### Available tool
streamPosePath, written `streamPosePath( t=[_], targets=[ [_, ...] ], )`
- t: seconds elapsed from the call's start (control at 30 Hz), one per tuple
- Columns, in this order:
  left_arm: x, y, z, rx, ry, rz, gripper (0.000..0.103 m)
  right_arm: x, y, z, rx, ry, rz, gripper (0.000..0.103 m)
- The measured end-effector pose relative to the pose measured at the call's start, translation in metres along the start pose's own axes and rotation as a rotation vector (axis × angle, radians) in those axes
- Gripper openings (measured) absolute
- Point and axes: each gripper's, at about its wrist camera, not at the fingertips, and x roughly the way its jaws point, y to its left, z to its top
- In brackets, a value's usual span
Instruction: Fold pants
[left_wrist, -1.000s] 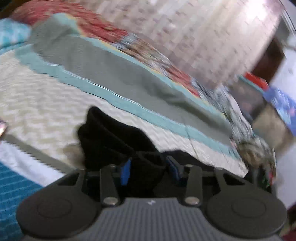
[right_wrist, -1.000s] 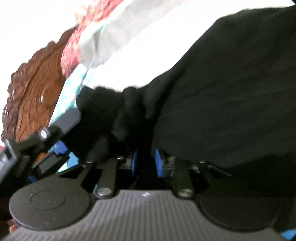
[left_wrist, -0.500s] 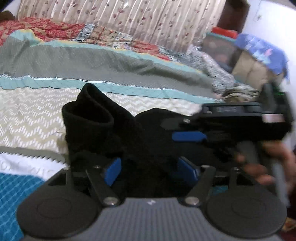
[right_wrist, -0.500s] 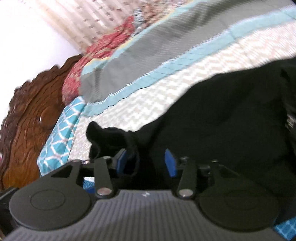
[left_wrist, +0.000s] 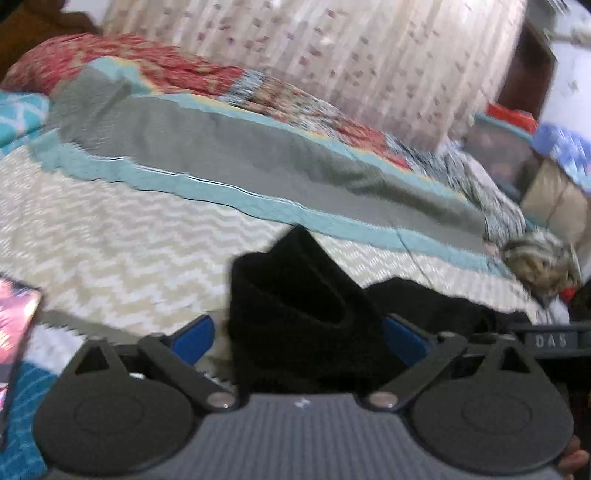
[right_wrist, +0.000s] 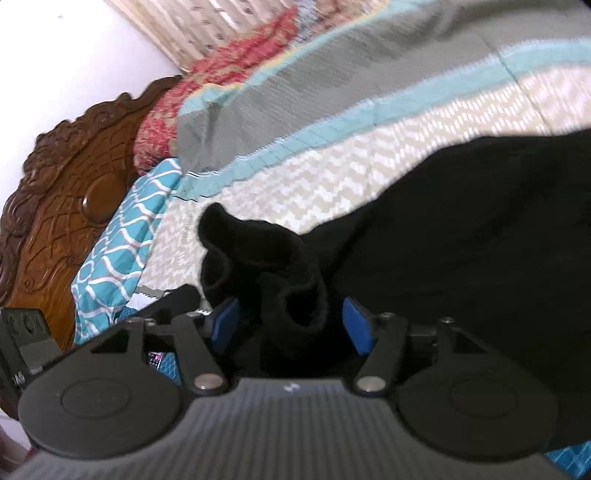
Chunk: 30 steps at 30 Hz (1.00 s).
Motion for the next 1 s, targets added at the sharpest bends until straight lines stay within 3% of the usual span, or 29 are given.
streamPosePath(
  t=[0.03,0.07,0.1,0.13,0.17,0.23,0.33,0.4,0.53,0.57,0.6,0.67,0.7,0.77,0.87,1.0],
  targets=[
    [0.009,-0.006,-0.001,0.025,0.033,0.008,0.070,0.003,-0.005,-0.001,0.030,0.014,0.004,0.064],
    [0.019,-0.009,-0.001,0.045,0.073,0.023,0.041,0.009,-0.012,-0.001,0.068,0.041,0.010,0.049],
    [0.026,-0.010,-0.001,0.048,0.101,0.031,0.031,0.013,-0.016,-0.003,0.094,0.064,0.015,0.034],
    [0.025,-0.006,-0.003,0.020,0.111,0.014,0.027,0.011,-0.020,-0.005,0.107,0.080,0.009,0.017],
    [0.020,-0.002,-0.003,-0.018,0.099,-0.017,0.020,0.010,-0.022,-0.006,0.113,0.077,-0.014,0.017],
    [0.003,-0.005,-0.001,-0.051,0.052,-0.089,0.018,0.002,-0.026,-0.007,0.122,0.051,-0.013,0.017],
    [-0.006,-0.031,-0.005,0.041,0.035,-0.153,0.018,-0.007,-0.040,-0.006,0.192,0.016,-0.005,0.017],
    [0.003,-0.048,-0.014,0.095,0.075,-0.181,0.019,-0.010,-0.053,-0.009,0.250,0.014,-0.006,0.017],
    [0.025,-0.067,-0.036,0.171,0.163,-0.182,0.026,-0.020,-0.073,-0.020,0.324,0.010,-0.006,0.028],
    [0.027,-0.070,-0.040,0.191,0.166,-0.170,0.033,-0.024,-0.076,-0.022,0.344,-0.001,0.000,0.032],
    [0.025,-0.074,-0.042,0.210,0.160,-0.162,0.047,-0.029,-0.080,-0.023,0.371,-0.014,0.014,0.034],
    [0.018,-0.078,-0.044,0.238,0.144,-0.167,0.067,-0.039,-0.090,-0.026,0.442,-0.054,0.080,0.060],
    [0.015,-0.080,-0.044,0.249,0.143,-0.160,0.080,-0.042,-0.094,-0.027,0.471,-0.073,0.113,0.065],
    [0.011,-0.080,-0.043,0.253,0.146,-0.160,0.090,-0.045,-0.095,-0.028,0.499,-0.093,0.162,0.077],
    [0.008,-0.083,-0.045,0.271,0.150,-0.162,0.090,-0.046,-0.084,-0.025,0.470,-0.105,0.188,0.086],
    [0.011,-0.084,-0.047,0.279,0.147,-0.159,0.090,-0.039,-0.065,-0.021,0.392,-0.082,0.210,0.088]
  ],
)
